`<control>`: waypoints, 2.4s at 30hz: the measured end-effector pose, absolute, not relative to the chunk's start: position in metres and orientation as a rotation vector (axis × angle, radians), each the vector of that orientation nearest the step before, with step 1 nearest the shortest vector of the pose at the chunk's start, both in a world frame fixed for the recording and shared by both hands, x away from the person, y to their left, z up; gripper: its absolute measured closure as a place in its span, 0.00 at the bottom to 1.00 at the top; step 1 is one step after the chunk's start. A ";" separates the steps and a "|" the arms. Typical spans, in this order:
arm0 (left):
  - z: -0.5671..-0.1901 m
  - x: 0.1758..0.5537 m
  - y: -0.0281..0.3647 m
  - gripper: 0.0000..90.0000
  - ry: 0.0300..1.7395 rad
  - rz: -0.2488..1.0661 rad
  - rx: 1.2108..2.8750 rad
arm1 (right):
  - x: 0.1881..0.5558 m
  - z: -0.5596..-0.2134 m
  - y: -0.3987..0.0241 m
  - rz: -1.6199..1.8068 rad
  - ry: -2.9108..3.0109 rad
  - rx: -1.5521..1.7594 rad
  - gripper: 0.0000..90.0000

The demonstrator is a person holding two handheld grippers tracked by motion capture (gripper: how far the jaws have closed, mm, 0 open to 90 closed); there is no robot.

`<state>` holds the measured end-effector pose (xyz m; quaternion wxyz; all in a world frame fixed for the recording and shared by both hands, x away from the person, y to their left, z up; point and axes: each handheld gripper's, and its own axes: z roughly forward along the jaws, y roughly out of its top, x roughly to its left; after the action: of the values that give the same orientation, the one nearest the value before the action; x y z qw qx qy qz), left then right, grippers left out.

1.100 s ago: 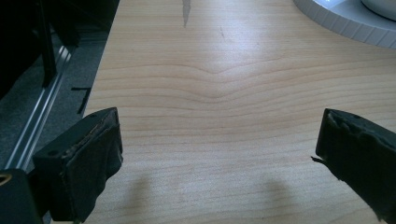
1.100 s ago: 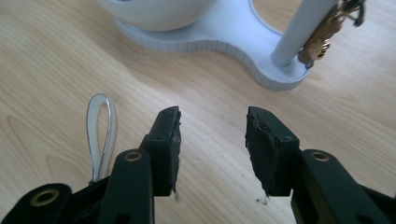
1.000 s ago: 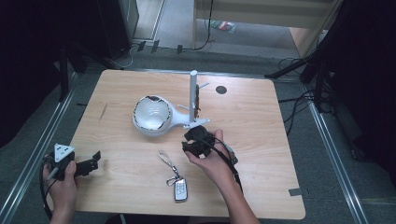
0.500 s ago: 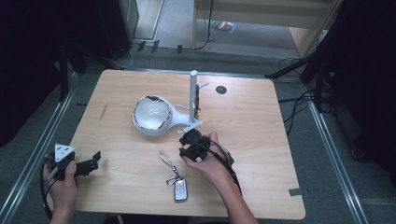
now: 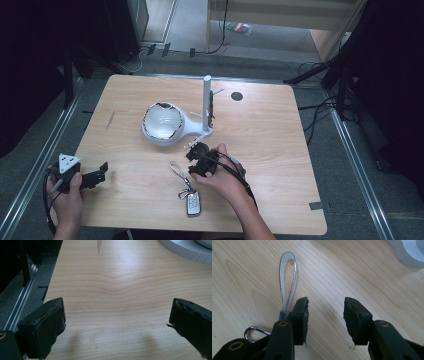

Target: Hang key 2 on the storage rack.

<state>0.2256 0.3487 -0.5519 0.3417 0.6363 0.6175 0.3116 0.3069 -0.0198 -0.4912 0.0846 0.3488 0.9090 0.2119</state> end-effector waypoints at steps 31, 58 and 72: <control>-0.552 0.227 0.348 0.01 1.603 0.810 1.659 | 0.297 -0.498 -0.002 0.536 2.863 1.030 0.68; -0.552 0.227 0.348 0.01 1.603 0.810 1.659 | 0.293 -0.510 0.010 0.420 2.909 1.042 0.92; -0.552 0.227 0.348 0.01 1.604 0.811 1.657 | 0.294 -0.500 -0.001 0.556 2.823 1.041 0.93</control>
<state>0.2269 0.3479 -0.5521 0.3415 0.6372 0.6165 0.3117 0.2935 -0.0008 -0.4996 0.0407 0.3398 0.9219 0.1817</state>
